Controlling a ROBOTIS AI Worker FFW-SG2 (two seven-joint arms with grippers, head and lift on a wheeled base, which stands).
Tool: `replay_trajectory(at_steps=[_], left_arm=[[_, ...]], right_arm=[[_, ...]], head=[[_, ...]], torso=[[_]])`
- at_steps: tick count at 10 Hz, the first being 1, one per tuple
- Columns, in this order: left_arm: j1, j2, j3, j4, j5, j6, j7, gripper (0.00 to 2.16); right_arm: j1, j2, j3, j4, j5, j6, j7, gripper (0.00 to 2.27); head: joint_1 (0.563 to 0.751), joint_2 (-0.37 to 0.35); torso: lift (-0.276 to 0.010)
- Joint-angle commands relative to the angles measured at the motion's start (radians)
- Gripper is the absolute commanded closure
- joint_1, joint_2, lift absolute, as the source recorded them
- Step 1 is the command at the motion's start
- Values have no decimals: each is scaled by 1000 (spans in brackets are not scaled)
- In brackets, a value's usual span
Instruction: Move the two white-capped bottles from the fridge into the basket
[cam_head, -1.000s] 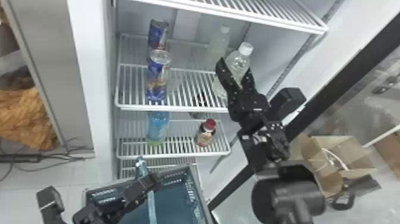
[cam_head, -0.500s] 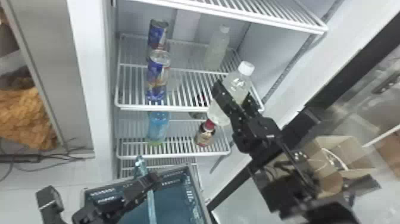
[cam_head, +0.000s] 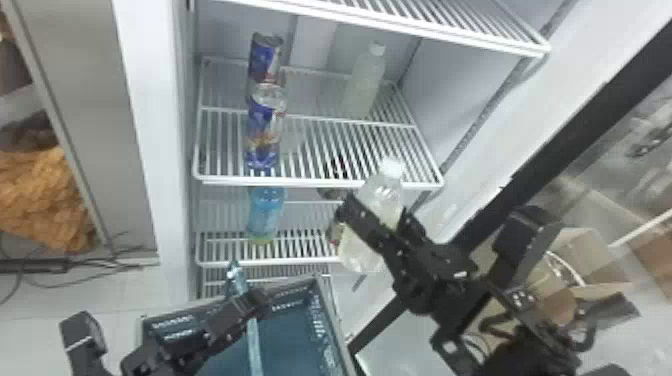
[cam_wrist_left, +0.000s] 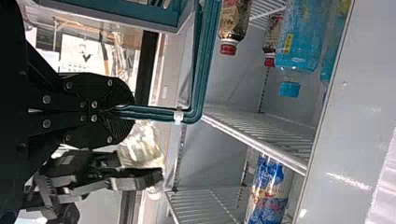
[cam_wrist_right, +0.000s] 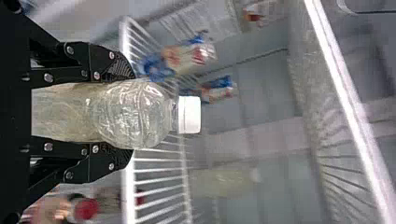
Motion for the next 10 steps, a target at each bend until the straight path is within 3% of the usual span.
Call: replay_trajectory(at_steps=[1,6,10], left_arm=[[0,0,0,0,-3,2,0,1184],[-10,2,-4,0,-7,7,1,1185],[-10,2,-8,0,-7,9,1,1184]], right_arm=[[19,1,-4,-27,-26,133,16,891],[-18,-2,6,0,-26,477,56,891],[-99,-8,30,152,-30,516,96,891]], head=[[695,-350],[695,-350],[695,-350]], torso=[[0],[0],[0]])
